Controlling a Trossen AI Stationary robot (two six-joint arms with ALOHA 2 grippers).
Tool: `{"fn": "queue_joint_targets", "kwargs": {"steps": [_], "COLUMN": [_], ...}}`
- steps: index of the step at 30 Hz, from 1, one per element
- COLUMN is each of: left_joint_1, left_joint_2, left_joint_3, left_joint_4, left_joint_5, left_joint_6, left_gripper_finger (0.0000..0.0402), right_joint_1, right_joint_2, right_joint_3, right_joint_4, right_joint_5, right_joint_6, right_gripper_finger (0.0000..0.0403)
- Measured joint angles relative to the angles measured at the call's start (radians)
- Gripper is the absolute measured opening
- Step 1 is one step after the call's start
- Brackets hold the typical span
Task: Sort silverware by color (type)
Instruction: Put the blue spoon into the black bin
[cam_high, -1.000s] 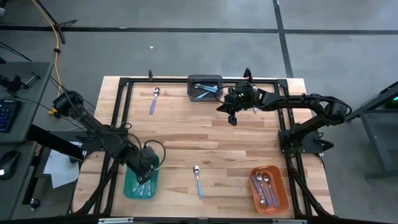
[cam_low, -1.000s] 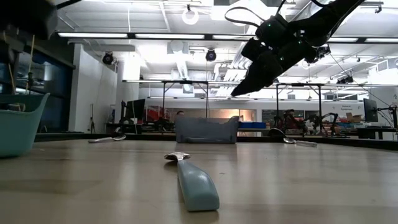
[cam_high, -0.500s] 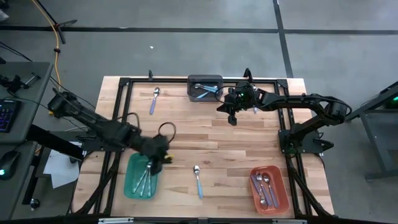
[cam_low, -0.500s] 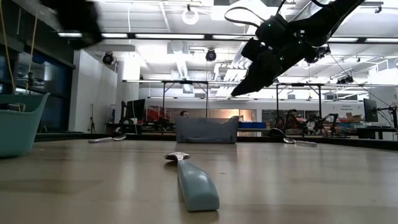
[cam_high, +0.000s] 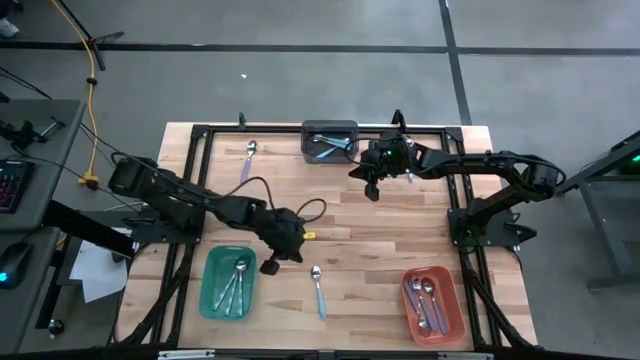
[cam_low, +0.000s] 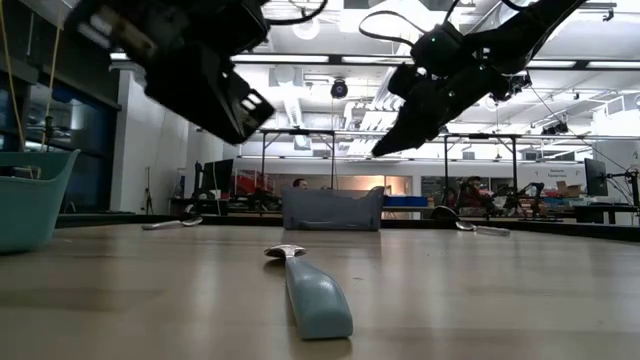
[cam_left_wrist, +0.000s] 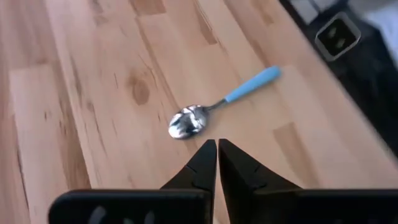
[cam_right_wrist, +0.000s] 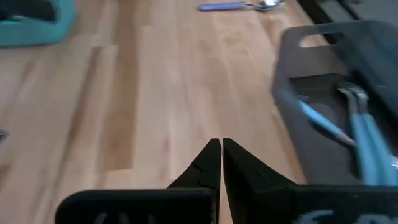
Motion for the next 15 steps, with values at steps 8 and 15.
{"fn": "queue_joint_targets", "kwargs": {"steps": [8, 15], "left_joint_1": [-0.008, -0.029], "left_joint_2": [0.115, 0.235], "left_joint_3": [0.026, 0.171], "left_joint_4": [0.097, -0.003], "left_joint_5": [0.003, 0.006], "left_joint_6": [0.215, 0.39], "left_gripper_finger": [0.0044, 0.0094], "right_joint_1": [0.01, 0.01], "right_joint_2": [0.0, 0.0], "right_joint_3": [0.0, 0.0], "right_joint_4": [-0.003, -0.004], "right_joint_5": [0.085, 0.088], "right_joint_6": [-0.025, -0.028], "right_gripper_finger": [0.0, 0.0]}}
